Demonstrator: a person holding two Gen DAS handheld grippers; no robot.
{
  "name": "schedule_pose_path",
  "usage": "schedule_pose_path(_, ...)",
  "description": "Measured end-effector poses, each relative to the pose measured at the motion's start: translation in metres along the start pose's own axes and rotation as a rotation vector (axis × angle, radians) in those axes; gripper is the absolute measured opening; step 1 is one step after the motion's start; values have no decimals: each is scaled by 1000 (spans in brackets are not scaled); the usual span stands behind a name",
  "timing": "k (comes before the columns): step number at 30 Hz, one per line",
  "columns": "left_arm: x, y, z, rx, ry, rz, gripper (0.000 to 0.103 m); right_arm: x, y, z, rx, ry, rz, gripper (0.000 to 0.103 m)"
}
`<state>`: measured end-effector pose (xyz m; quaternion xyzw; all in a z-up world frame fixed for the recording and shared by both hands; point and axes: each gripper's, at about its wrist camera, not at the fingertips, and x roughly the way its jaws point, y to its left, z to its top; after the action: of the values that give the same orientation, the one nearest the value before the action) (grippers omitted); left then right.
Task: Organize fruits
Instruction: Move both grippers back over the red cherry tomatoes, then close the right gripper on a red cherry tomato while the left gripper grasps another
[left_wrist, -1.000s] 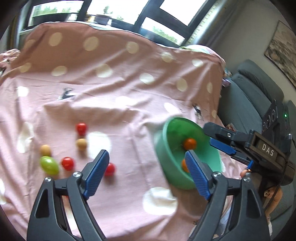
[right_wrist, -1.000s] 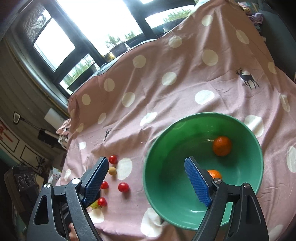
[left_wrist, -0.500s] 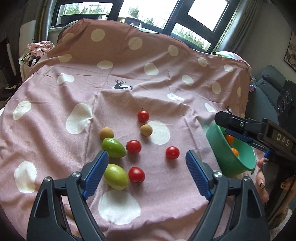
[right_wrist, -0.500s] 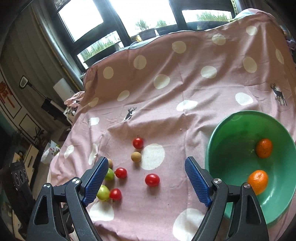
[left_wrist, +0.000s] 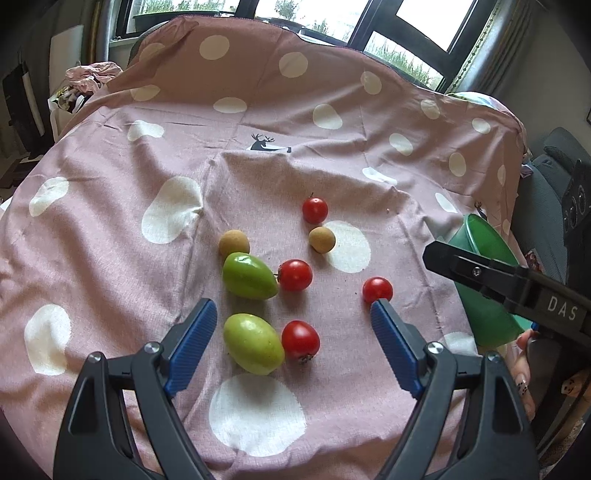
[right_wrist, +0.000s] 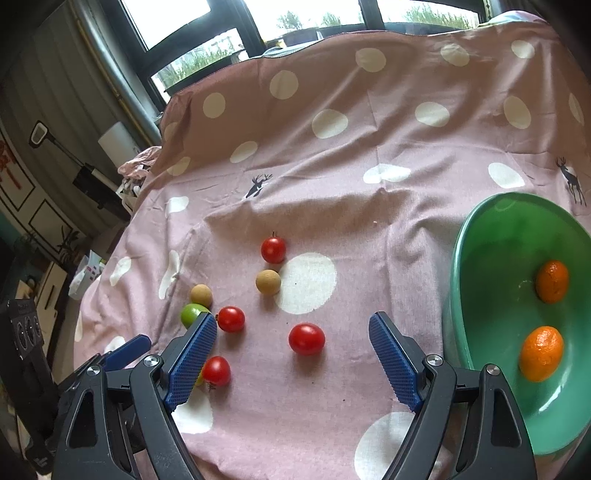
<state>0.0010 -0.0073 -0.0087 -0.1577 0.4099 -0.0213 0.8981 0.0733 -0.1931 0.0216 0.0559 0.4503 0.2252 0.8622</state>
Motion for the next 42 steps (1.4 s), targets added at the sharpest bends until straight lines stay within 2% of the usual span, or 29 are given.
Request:
schedule_pose_path(10, 12, -4, -5, 5, 47, -8, 85, 2, -4, 0, 6, 1, -21, 85)
schedule_pose_path(19, 14, -5, -6, -1, 56, -4, 85, 7, -2, -2, -5, 10, -22, 85)
schedule_pose_path(25, 15, -1, -6, -11, 68, -2, 85, 7, -2, -2, 10, 15, 52, 85)
schedule_pose_path(29, 14, 0, -5, -13, 69, -8, 84, 12, 1, -4, 1, 18, 71, 85)
schedule_pose_path(33, 16, -2, -6, 7, 74, 5, 83, 20, 3, -6, -4, 30, 65, 85)
schedule_pose_path(35, 17, -4, -7, 21, 65, 18, 78, 24, 0, -6, 6, 33, 47, 85)
schedule_pose_path(36, 17, -6, -6, 31, 60, 25, 76, 27, -1, -6, 11, 35, 41, 84)
schedule_pose_path(38, 18, -8, -5, 47, 55, 39, 67, 33, -4, -7, 17, 46, 39, 73)
schedule_pose_path(39, 19, -8, -3, 48, 58, 37, 66, 36, -5, -7, 21, 56, 40, 71)
schedule_pose_path(41, 17, -7, 1, 36, 58, 8, 57, 41, -7, -7, 32, 71, 39, 58)
schedule_pose_path(42, 15, -7, 3, 30, 55, -16, 56, 43, -9, -7, 38, 74, 29, 55)
